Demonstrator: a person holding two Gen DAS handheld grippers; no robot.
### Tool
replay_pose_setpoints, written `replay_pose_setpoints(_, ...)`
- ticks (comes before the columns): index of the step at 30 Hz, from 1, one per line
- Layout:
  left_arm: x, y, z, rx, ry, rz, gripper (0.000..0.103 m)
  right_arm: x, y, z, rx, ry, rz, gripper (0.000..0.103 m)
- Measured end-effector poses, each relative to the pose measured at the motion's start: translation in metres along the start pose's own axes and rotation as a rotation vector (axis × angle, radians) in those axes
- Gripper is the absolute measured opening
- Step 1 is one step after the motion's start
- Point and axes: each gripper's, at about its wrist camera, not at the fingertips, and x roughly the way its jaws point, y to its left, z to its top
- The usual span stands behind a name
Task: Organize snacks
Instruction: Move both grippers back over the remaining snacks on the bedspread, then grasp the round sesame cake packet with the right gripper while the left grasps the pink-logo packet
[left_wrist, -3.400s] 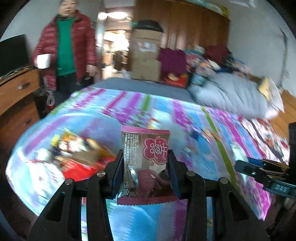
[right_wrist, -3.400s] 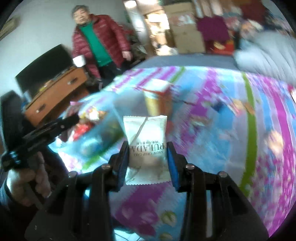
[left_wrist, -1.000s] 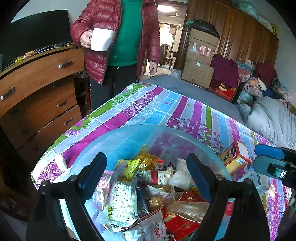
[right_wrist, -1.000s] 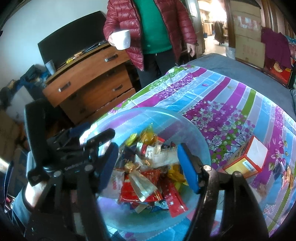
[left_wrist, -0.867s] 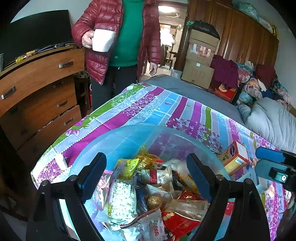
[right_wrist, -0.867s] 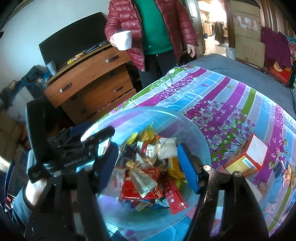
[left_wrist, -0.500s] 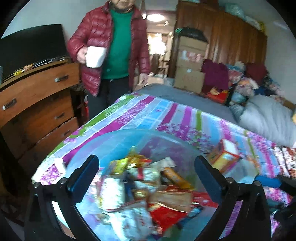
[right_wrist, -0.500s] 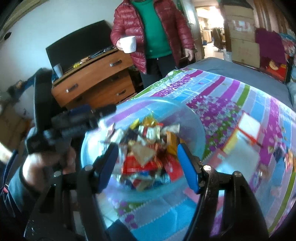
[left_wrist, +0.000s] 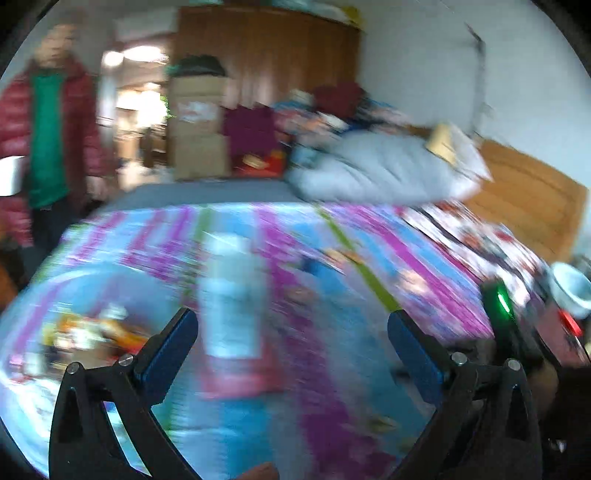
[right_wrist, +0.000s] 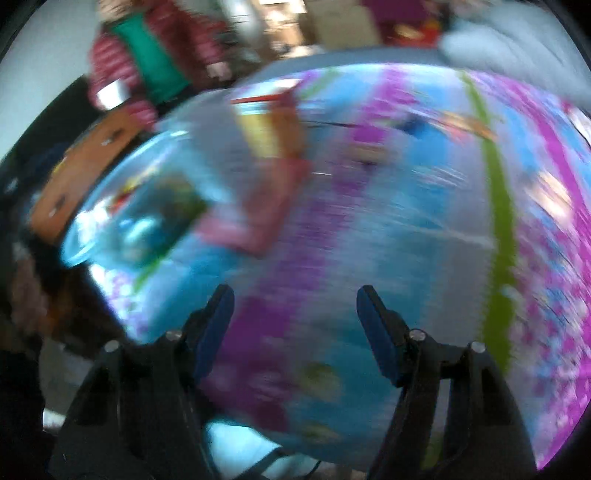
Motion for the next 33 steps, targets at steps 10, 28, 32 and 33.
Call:
replay_pose_setpoints(10,0.137,-0.067,-0.073,0.107,0.245,-0.102,0.103,0.039,-0.174,0.135,0.175,-0.041,-0.109,0.044)
replay_pose_setpoints(28,0.218,-0.028,-0.106,0.003,0.322,-0.146,0.103,0.228,-0.22,0.269,0.061,0.016,0.017,0.073)
replay_pose_setpoints(32,0.22,-0.03,-0.107,0.014,0.334,-0.132,0.103,0.235,-0.151,0.226,-0.188,0.142,0.101,0.073)
replay_pose_setpoints(33,0.22,-0.029,-0.107,0.013,0.335,-0.131,0.103,0.229,-0.136,0.211,-0.248,0.162,0.107,0.073)
